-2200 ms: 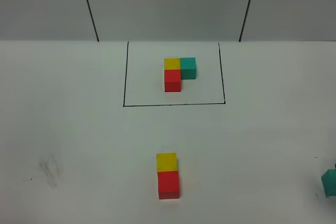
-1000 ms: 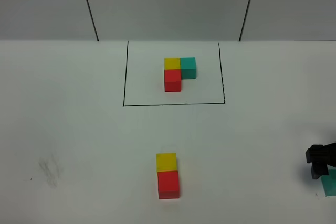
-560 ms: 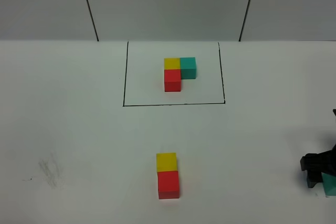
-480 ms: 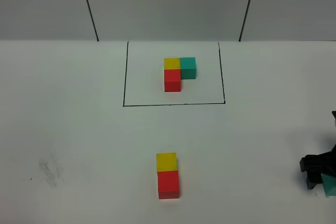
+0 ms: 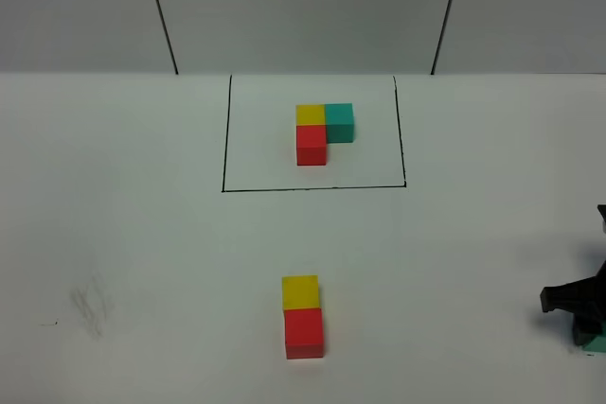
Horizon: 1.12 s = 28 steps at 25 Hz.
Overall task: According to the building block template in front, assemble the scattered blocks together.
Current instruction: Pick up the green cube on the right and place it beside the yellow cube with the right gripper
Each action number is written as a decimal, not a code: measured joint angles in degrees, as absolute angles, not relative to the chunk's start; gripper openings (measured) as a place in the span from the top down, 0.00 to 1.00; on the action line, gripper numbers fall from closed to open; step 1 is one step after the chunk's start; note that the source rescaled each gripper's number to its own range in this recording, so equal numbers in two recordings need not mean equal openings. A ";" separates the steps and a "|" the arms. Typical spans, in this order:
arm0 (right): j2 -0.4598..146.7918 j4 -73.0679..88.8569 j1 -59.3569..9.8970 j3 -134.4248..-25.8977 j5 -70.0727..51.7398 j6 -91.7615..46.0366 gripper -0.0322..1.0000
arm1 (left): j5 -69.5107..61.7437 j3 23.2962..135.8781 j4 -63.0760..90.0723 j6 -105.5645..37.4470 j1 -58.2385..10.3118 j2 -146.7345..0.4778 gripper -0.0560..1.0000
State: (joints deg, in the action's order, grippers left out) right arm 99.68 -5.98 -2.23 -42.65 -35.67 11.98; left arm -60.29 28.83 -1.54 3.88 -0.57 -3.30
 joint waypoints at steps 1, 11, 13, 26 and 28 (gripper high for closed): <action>99.68 -5.98 -2.23 -42.65 -35.67 12.03 0.78 | -60.29 28.83 -1.54 3.88 -0.57 -3.30 0.23; 97.63 -5.51 -2.28 -44.21 -41.34 10.52 0.77 | -60.29 28.83 -1.54 3.88 -0.57 -3.30 0.23; 95.06 -4.90 -2.83 -45.98 -44.82 8.90 0.77 | -60.29 28.83 -1.54 3.88 -0.57 -3.30 0.23; 90.00 -7.48 -21.65 -54.03 -51.43 -18.89 0.77 | -60.29 28.83 -1.54 3.94 -0.57 -3.30 0.23; 91.42 -7.59 -24.54 -54.97 -51.36 -22.99 0.77 | -60.29 28.83 -1.54 3.94 -0.57 -3.30 0.23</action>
